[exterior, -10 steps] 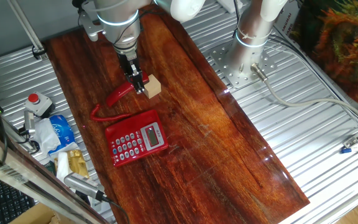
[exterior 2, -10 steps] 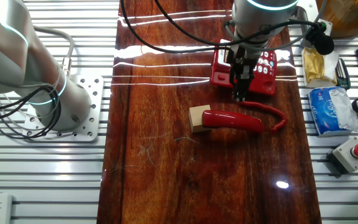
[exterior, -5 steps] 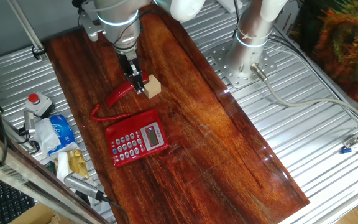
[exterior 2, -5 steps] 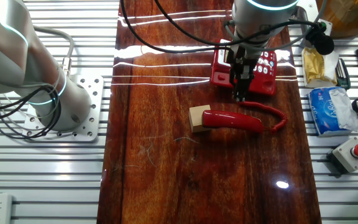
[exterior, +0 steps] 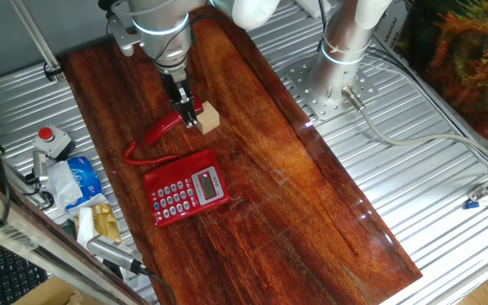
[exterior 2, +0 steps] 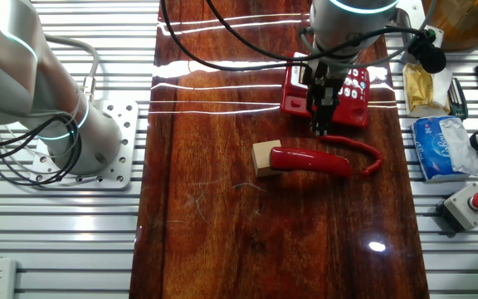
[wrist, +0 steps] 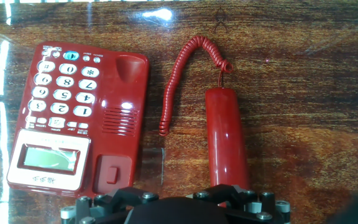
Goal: Place the handset of the telephone on the corresponding phone cradle
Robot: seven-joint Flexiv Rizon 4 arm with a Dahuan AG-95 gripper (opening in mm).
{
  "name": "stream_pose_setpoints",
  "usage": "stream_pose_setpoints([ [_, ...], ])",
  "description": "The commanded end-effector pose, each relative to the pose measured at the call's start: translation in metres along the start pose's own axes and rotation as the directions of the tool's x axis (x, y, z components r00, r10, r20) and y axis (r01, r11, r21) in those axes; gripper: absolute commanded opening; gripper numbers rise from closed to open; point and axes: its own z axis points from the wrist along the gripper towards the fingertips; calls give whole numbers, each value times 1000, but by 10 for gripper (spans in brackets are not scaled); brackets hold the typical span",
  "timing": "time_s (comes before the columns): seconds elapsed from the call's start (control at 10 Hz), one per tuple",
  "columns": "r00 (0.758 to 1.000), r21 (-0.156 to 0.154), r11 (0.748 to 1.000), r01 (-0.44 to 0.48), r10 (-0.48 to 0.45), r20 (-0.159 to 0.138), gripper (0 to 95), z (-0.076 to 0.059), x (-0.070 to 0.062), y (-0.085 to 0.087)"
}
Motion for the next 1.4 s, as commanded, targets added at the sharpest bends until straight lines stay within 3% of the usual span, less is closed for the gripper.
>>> stream_pose_setpoints([
  [0.1, 1000, 0, 1000, 0, 0, -1, 950, 0, 0, 0],
  [0.2, 984, -28, 984, 177, -176, 33, 0, 0, 0, 0],
  [0.3, 979, -105, 975, 195, -186, 85, 0, 0, 0, 0],
  [0.4, 976, -102, 977, 187, -173, 133, 0, 0, 0, 0],
  [0.5, 976, -24, 983, 181, -177, 128, 0, 0, 0, 0],
  [0.6, 978, 61, 981, 185, -190, 92, 0, 0, 0, 0],
  [0.7, 980, 72, 981, 181, -186, 73, 0, 0, 0, 0],
  [0.9, 983, 61, 981, 182, -184, 28, 0, 0, 0, 0],
  [1.1, 989, 96, 985, 142, -145, 20, 0, 0, 0, 0],
  [1.2, 994, 146, 984, 105, -109, 20, 0, 3, -1, -2],
  [1.4, 999, 176, 984, 40, -46, 29, 0, 7, -3, -9],
])
